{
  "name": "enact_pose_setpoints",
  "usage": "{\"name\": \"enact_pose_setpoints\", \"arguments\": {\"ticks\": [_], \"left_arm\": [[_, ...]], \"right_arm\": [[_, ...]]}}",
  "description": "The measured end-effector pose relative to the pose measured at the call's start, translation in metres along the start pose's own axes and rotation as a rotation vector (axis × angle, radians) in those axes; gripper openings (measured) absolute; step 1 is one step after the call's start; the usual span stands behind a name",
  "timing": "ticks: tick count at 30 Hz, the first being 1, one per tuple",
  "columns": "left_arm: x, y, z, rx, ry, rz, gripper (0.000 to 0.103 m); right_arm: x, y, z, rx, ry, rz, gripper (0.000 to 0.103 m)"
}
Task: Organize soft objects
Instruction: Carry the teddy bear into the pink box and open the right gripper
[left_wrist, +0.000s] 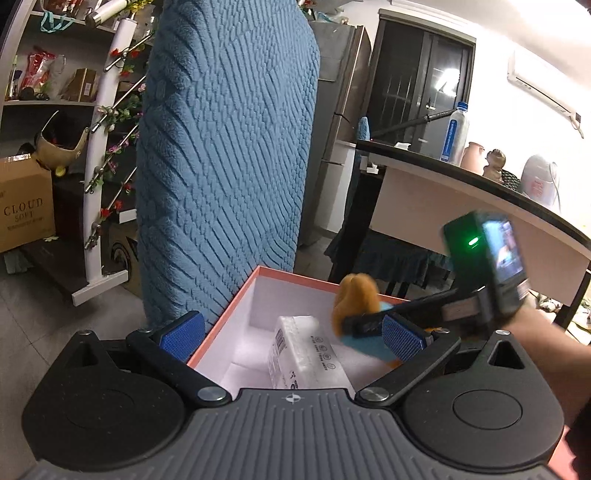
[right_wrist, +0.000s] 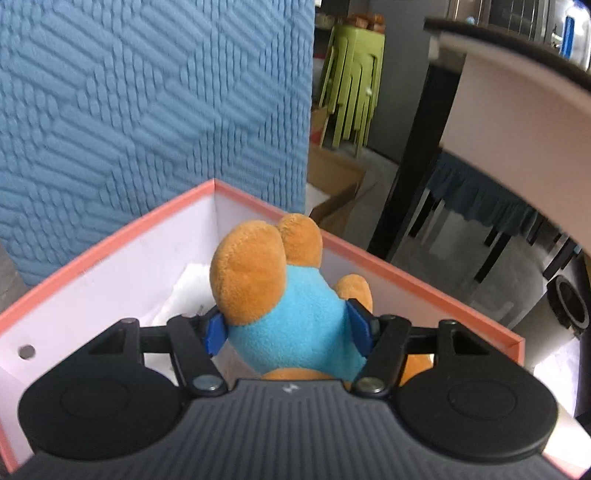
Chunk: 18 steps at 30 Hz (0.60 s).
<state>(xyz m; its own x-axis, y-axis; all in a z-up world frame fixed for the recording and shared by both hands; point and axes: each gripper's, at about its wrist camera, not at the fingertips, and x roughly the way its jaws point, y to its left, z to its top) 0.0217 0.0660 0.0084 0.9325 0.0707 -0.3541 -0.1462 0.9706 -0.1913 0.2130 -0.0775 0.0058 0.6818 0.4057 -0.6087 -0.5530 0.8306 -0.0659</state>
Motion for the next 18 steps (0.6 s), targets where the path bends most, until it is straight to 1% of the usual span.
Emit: {"name": "enact_pose_setpoints", "arguments": {"ticks": [3,5,6,7,8,18], "left_arm": [[0.0,-0.007,-0.003,0.028,0.004,-0.011,0.103],[0.001,-0.009,-0.004,0.038,0.003,-0.015,0.103],[0.001,-0.009,-0.005,0.039,0.002,-0.017,0.103],[0.001,-0.01,-0.005,0.038,0.001,-0.017,0.103],[0.001,-0.01,-0.005,0.039,0.001,-0.018,0.103],[0.004,-0.024,-0.01,0.074,0.001,-0.036,0.103]], "right_arm": [[-0.012,-0.004,0.001,0.016,-0.02,-0.009,0.075],[-0.02,-0.007,0.002,0.027,-0.033,-0.016,0.085],[-0.024,-0.009,0.002,0.033,-0.039,-0.019,0.088],[-0.028,-0.01,0.002,0.038,-0.046,-0.022,0.095],[-0.032,-0.012,0.003,0.044,-0.052,-0.025,0.096],[-0.073,-0.027,0.006,0.099,-0.118,-0.056,0.096]]}}
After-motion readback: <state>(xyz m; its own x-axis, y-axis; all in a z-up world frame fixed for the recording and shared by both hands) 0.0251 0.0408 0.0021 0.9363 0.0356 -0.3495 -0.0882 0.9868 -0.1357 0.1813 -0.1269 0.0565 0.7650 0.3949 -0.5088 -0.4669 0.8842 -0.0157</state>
